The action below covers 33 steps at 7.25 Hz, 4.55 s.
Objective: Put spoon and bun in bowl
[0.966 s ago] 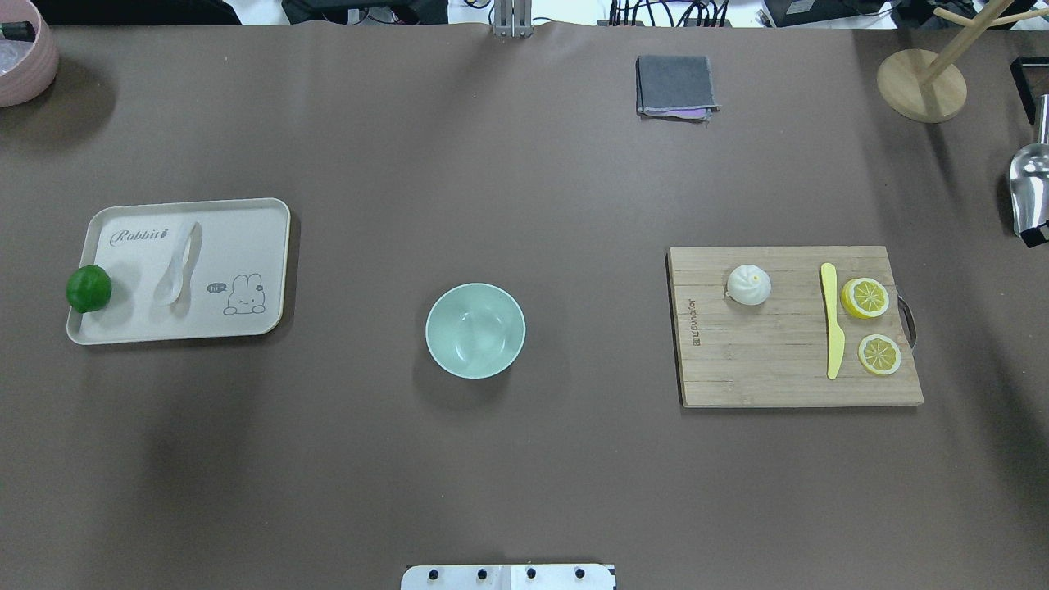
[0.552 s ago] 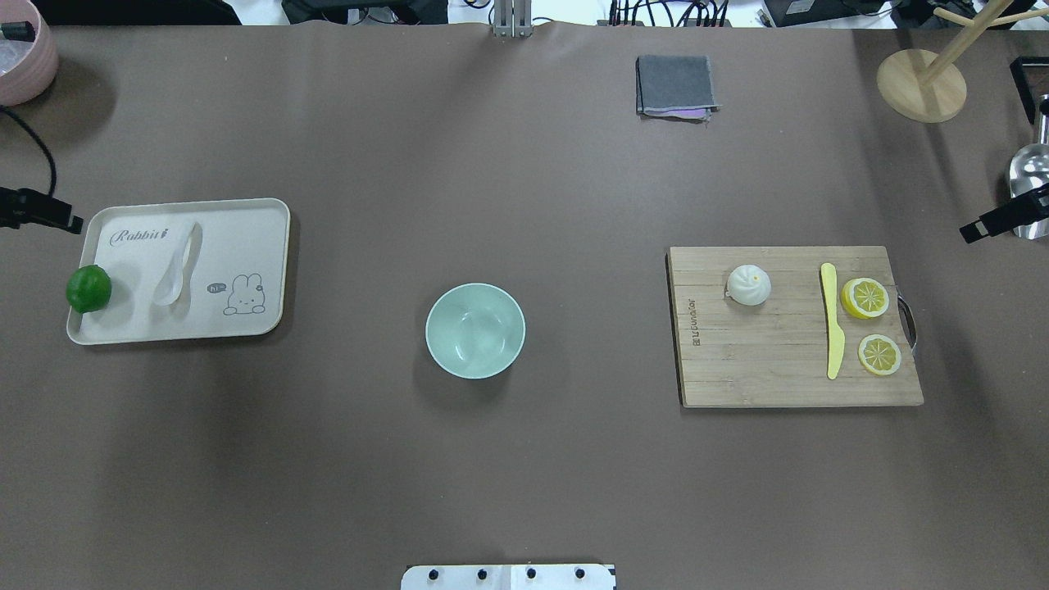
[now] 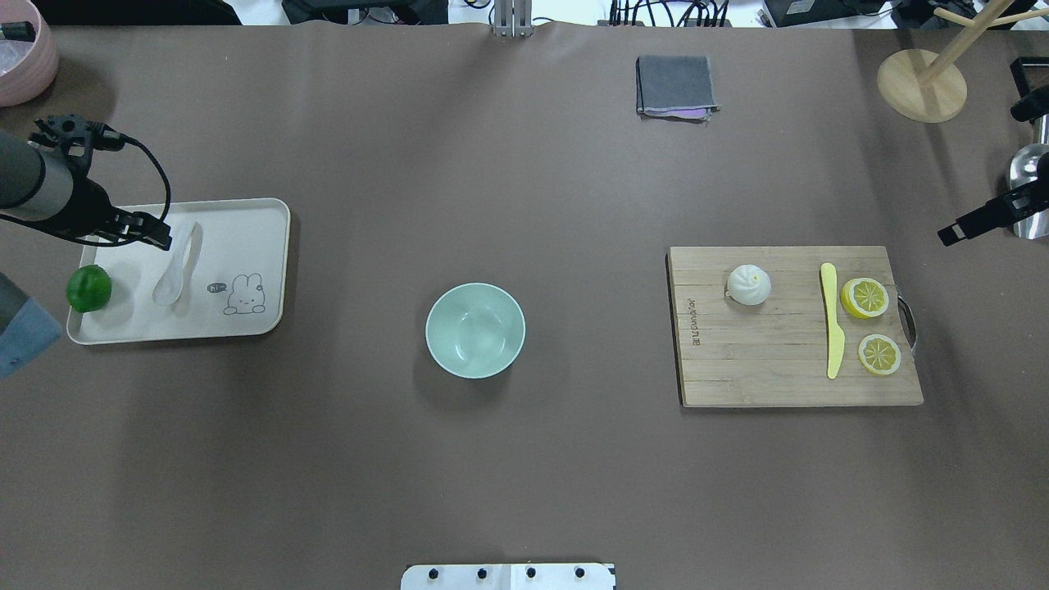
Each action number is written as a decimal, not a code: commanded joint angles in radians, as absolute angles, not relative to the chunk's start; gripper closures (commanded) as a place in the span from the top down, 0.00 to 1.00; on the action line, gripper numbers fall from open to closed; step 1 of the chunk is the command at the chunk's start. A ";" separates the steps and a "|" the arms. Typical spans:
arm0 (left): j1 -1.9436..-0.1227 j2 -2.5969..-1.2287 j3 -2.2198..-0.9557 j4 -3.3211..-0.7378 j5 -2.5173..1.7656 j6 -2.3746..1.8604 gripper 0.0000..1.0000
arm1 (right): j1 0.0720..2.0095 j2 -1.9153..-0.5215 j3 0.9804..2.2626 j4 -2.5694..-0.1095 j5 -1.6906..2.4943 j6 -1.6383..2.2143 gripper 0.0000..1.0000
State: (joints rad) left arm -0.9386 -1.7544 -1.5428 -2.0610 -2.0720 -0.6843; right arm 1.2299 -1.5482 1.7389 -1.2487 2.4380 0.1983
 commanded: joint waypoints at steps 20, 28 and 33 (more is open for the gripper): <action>-0.529 -2.175 -1.643 -2.048 -1.870 -1.302 0.97 | 0.747 -1.362 1.712 -1.141 2.026 0.739 0.59; -1.007 -1.823 -1.798 -2.057 -2.426 -0.867 0.97 | 0.563 -0.992 1.750 -1.330 1.862 1.158 0.00; -1.089 -1.752 -1.779 -2.056 -2.482 -0.709 0.97 | 0.319 -0.804 1.670 -1.379 1.578 1.407 0.99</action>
State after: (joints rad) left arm -1.0874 -1.7544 -1.7801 -2.0542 -2.4817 -0.7122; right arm 0.3330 -0.8139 1.6784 -1.3771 1.6019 1.3781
